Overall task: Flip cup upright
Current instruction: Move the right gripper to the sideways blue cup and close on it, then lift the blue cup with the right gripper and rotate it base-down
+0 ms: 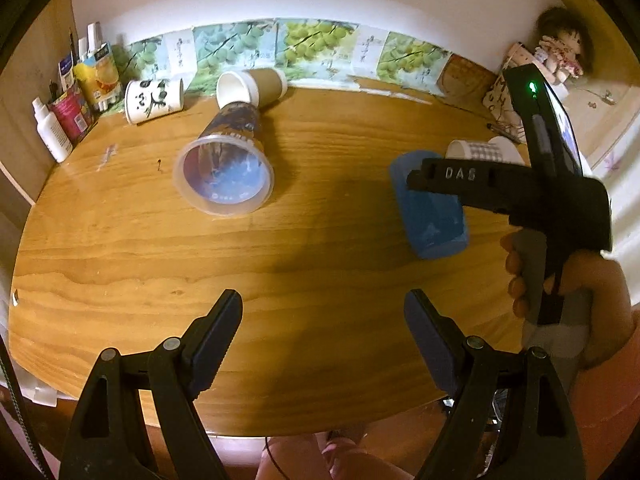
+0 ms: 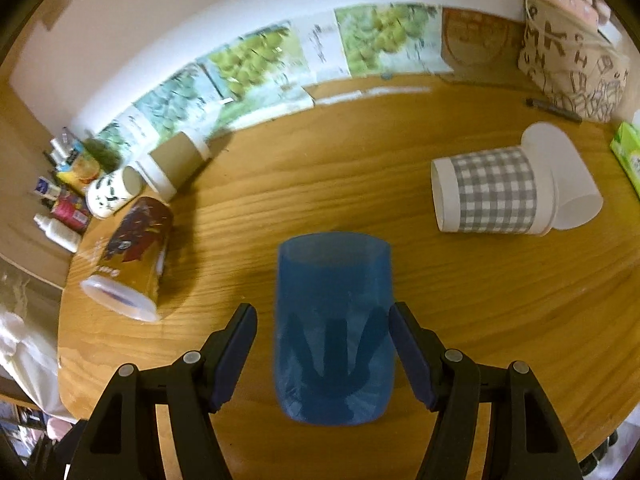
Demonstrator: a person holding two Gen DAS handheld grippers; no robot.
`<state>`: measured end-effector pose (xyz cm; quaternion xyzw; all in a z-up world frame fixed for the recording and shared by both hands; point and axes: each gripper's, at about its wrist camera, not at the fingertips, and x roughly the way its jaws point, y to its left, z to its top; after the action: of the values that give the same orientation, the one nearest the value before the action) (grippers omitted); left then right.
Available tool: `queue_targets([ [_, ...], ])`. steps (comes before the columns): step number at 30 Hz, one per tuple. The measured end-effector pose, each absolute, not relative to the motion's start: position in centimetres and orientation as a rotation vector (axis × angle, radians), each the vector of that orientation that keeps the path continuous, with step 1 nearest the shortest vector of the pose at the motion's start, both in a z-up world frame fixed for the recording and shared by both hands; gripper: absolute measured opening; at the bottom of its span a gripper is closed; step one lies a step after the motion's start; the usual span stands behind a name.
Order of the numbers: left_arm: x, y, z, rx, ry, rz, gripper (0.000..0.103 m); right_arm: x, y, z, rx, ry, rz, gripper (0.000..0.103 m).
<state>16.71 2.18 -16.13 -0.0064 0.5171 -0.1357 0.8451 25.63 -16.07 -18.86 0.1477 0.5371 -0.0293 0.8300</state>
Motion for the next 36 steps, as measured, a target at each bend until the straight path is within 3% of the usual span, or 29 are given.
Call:
queue_targets([
  [21, 16.8, 3.4, -17.1, -0.008, 1.13, -0.237, 0.086, 29.4, -15.2, -22.1, 0.35, 1.285, -0.029, 0.074],
  [36, 15.6, 3.2, -16.0, -0.014, 1.082, -0.244, 0.086, 28.8, -15.9, -21.4, 0.371, 1.244, -0.005, 0.071],
])
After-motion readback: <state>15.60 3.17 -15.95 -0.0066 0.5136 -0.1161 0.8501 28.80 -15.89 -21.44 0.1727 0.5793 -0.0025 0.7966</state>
